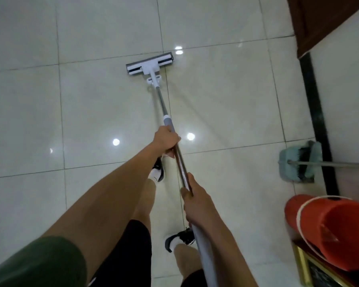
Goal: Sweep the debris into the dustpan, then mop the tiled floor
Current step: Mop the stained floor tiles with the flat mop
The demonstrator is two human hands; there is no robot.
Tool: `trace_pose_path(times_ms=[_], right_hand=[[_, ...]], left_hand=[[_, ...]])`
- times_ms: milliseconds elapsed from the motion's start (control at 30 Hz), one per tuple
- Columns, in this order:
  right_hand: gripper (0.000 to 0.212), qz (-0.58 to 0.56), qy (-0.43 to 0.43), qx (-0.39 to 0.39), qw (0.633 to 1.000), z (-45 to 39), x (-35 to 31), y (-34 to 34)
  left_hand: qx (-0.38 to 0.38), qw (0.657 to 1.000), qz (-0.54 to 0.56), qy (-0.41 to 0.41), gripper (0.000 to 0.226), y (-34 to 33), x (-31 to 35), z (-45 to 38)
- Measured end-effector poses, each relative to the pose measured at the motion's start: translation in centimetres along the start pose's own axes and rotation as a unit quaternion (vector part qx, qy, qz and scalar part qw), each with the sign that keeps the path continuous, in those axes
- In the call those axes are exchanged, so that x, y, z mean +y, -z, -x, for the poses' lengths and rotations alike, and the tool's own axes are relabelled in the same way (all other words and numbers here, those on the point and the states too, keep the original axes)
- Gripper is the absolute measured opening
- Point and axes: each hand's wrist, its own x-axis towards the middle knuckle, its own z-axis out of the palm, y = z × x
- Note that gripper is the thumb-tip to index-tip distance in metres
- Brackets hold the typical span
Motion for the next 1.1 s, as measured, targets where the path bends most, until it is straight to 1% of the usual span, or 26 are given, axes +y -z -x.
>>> trace_pose_path(times_ms=[67, 133, 200, 300, 400, 533, 633, 767, 833, 900, 1100], right_hand=[[0.054, 0.001, -0.009, 0.001, 1.0, 2.6, 3.7, 0.3], [0.055, 0.002, -0.015, 0.001, 1.0, 5.2, 7.0, 0.4], [0.055, -0.011, -0.022, -0.003, 1.0, 7.5, 9.5, 0.4], [0.055, -0.031, -0.025, -0.014, 0.999, 9.4, 11.1, 0.6], [0.055, -0.032, -0.012, -0.013, 0.999, 9.4, 10.7, 1.1], [0.054, -0.029, -0.01, -0.001, 1.0, 8.0, 8.9, 1.6], [0.052, -0.032, -0.023, 0.005, 0.999, 7.0, 7.6, 1.7], [0.05, -0.067, -0.034, 0.029, 0.997, 5.0, 5.0, 1.8], [0.052, -0.077, -0.03, 0.028, 0.996, 3.3, 2.7, 2.2], [0.052, -0.09, -0.023, 0.025, 0.995, 1.1, -0.2, 2.5], [0.05, -0.131, -0.017, 0.035, 0.991, -7.7, -11.1, 3.6]], left_hand=[[-0.016, 1.0, 0.021, 0.008, 0.03, -3.6, -1.9, 2.9], [-0.025, 0.999, 0.029, 0.019, 0.047, -6.7, -3.7, 5.6], [-0.03, 0.999, 0.026, 0.024, 0.058, -9.0, -5.3, 8.0], [-0.025, 0.999, 0.016, 0.027, 0.064, -10.7, -6.4, 10.0], [-0.013, 1.0, -0.002, 0.018, 0.064, -10.6, -5.8, 9.9], [0.004, 1.0, -0.007, 0.004, 0.067, -9.6, -4.5, 8.5], [0.018, 0.999, -0.034, -0.023, 0.068, -8.9, -4.0, 7.1], [0.027, 0.998, -0.041, -0.044, 0.064, -7.5, -2.9, 4.6], [0.026, 0.998, -0.025, -0.043, 0.066, -6.0, -1.4, 2.8], [0.027, 0.998, -0.026, -0.049, 0.061, -3.7, 0.6, 0.3], [0.014, 0.999, -0.029, -0.043, 0.055, 3.9, 8.4, -9.2]])
